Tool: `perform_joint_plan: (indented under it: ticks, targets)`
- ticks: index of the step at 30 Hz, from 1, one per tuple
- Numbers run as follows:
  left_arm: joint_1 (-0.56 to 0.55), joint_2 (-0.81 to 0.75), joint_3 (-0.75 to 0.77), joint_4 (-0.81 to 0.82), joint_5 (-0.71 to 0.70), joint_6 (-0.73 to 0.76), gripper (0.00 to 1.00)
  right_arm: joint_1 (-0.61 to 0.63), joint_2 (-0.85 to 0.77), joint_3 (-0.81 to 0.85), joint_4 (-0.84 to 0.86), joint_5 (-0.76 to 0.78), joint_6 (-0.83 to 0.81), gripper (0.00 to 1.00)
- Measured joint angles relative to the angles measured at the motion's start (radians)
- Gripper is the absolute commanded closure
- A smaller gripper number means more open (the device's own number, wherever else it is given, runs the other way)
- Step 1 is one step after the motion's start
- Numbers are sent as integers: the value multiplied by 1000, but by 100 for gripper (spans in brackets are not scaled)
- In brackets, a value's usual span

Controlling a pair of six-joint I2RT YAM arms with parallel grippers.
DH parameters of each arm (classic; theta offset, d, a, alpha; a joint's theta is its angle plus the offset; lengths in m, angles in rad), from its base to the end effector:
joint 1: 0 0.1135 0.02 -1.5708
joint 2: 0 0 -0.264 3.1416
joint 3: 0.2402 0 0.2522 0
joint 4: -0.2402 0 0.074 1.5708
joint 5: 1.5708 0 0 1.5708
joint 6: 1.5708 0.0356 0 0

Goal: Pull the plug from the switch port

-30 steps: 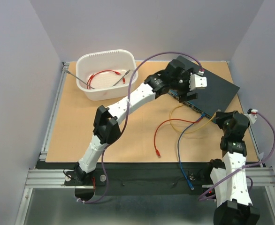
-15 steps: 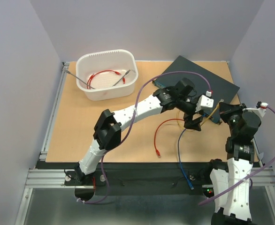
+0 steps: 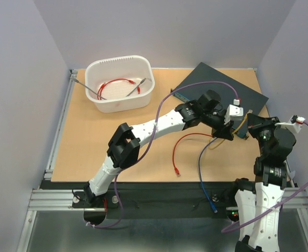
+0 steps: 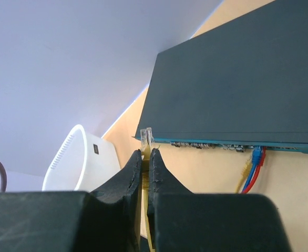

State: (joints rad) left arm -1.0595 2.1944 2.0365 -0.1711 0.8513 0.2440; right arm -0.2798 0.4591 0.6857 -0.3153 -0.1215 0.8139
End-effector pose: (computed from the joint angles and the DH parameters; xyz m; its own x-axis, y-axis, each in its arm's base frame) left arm 0.2300 -0.4646 0.3171 0.0696 0.2014 -0.9770 0.9339 -0.3576 -0.0072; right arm 0.1141 -0.0283 0.3343 0.0565 0.7346 -0.6762 0.1705 0.6602 0.7315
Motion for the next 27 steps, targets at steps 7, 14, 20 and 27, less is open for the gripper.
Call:
perform_joint_plan:
  ticks: [7, 14, 20, 27]
  targets:
    - [4, 1, 23, -10, -32, -61, 100, 0, -6, 26, -23, 16, -1, 1]
    - [78, -3, 265, -91, -21, -123, 100, 0, 6, 113, -34, 19, -29, 0]
    - [283, -70, 413, -96, -53, -152, 100, 0, -10, 225, -29, 7, -72, 0]
    - [673, -221, 438, -45, -174, -121, 100, 0, -10, 223, -25, -13, -103, 0]
